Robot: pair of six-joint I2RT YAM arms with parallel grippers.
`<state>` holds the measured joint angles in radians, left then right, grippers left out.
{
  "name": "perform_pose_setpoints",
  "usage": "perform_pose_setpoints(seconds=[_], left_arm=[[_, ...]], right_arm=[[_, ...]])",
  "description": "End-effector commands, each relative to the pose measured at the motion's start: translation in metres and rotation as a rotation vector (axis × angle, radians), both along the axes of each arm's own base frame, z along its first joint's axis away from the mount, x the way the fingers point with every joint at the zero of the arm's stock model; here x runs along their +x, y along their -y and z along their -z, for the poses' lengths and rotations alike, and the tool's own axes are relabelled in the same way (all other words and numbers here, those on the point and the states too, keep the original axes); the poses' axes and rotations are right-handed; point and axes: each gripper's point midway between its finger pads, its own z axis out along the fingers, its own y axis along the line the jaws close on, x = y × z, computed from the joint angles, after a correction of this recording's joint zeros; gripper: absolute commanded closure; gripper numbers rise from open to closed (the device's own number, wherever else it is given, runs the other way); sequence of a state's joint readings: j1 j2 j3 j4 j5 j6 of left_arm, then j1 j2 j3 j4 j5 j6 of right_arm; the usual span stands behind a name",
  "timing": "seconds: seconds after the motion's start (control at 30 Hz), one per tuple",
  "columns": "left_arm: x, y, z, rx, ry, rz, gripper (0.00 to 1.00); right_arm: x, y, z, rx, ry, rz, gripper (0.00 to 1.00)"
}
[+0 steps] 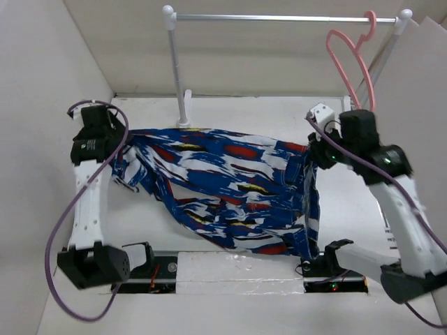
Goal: Place the trousers on the hanger
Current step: Flatten out the trousers at the center of the board.
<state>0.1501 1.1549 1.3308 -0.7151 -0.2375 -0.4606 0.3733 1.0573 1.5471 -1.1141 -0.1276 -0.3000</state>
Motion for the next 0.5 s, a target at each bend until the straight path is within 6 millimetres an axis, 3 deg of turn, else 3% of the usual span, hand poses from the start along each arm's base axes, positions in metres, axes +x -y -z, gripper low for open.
perform_pose_setpoints(seconds=[0.0,0.03,0.07,0.1,0.2,0.23,0.3,0.33,0.37,0.4,0.43,0.47], left_arm=[[0.035,0.005,0.029,-0.031,-0.024,0.024,0.22],[0.039,0.001,0.023,-0.022,-0.010,0.006,0.13],[0.041,0.000,0.015,-0.017,0.008,0.002,0.03],[0.043,0.005,0.008,-0.019,0.023,0.018,0.01],[0.047,0.016,-0.010,-0.053,0.072,0.071,0.01],[0.043,0.023,-0.008,-0.072,0.077,0.102,0.01],[0.039,0.047,-0.004,-0.055,0.079,0.174,0.10],[0.030,0.057,0.012,-0.047,0.053,0.194,0.13],[0.026,0.088,0.019,-0.048,0.041,0.279,0.17],[0.023,0.102,0.027,-0.048,0.034,0.305,0.21],[0.015,0.112,0.042,-0.042,0.009,0.319,0.22],[0.013,0.127,0.047,-0.065,0.013,0.338,0.24]], right_arm=[[0.071,0.047,0.039,-0.060,0.054,0.226,1.00],[0.083,0.069,0.044,-0.051,0.065,0.312,1.00],[0.098,0.076,0.047,-0.035,0.100,0.346,1.00],[0.109,0.084,0.057,-0.035,0.071,0.375,1.00],[0.135,0.100,0.072,-0.049,0.043,0.468,0.55],[0.136,0.096,0.077,-0.058,0.017,0.456,0.28],[0.127,0.087,0.098,-0.100,-0.056,0.411,0.20],[0.118,0.084,0.102,-0.103,-0.061,0.399,0.20],[0.111,0.080,0.105,-0.091,-0.049,0.392,0.20],[0.103,0.080,0.111,-0.077,-0.045,0.398,0.20],[0.081,0.082,0.129,-0.078,-0.056,0.399,0.20],[0.072,0.081,0.137,-0.068,-0.057,0.394,0.20]])
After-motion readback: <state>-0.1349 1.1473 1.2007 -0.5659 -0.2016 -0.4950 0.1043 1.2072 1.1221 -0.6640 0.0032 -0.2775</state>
